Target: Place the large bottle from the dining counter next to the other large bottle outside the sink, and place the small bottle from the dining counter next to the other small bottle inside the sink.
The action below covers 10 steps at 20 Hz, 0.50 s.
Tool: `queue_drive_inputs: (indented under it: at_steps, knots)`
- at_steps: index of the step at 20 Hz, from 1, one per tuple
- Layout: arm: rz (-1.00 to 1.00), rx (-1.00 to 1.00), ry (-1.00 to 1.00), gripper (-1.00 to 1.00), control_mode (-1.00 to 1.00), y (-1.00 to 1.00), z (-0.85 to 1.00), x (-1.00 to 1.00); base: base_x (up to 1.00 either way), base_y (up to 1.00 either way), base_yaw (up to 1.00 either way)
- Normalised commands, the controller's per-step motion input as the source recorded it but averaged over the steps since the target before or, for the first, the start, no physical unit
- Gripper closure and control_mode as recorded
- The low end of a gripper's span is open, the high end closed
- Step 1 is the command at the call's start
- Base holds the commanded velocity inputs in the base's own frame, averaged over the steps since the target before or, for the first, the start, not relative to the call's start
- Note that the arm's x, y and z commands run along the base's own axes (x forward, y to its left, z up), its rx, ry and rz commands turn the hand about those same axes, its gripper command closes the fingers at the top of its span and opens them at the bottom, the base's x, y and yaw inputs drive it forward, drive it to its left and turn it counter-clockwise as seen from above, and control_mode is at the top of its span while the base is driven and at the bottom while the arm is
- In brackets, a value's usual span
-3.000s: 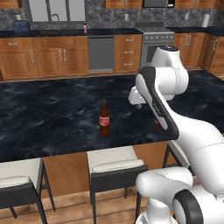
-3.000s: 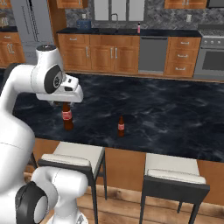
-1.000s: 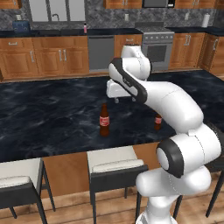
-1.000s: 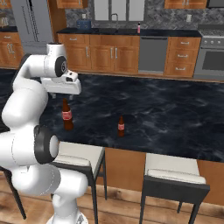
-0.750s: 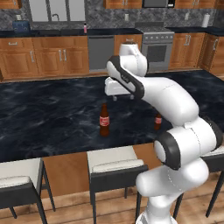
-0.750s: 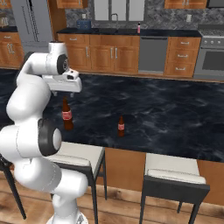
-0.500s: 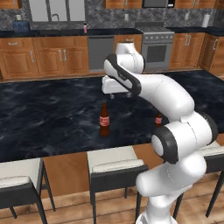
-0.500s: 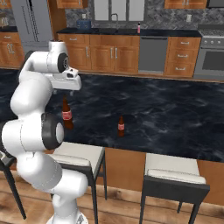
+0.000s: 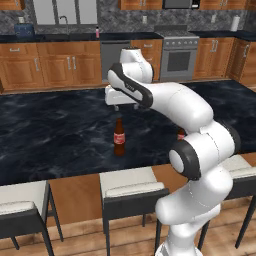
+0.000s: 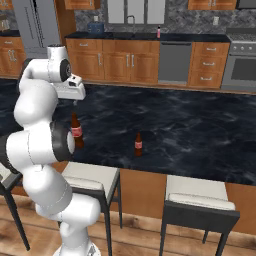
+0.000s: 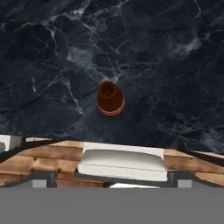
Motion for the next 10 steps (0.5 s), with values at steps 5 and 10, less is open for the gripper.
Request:
queue_drive_inputs:
  at_steps: [5, 10]
  knots:
    - [0.0, 0.0, -0.02, -1.0, -1.0, 0.13, -0.21, 0.37, 0.0, 0.0, 0.0]
    - [-0.01, 0.0, -0.02, -1.0, -1.0, 0.04, -0.2, 0.37, 0.0, 0.0, 0.0]
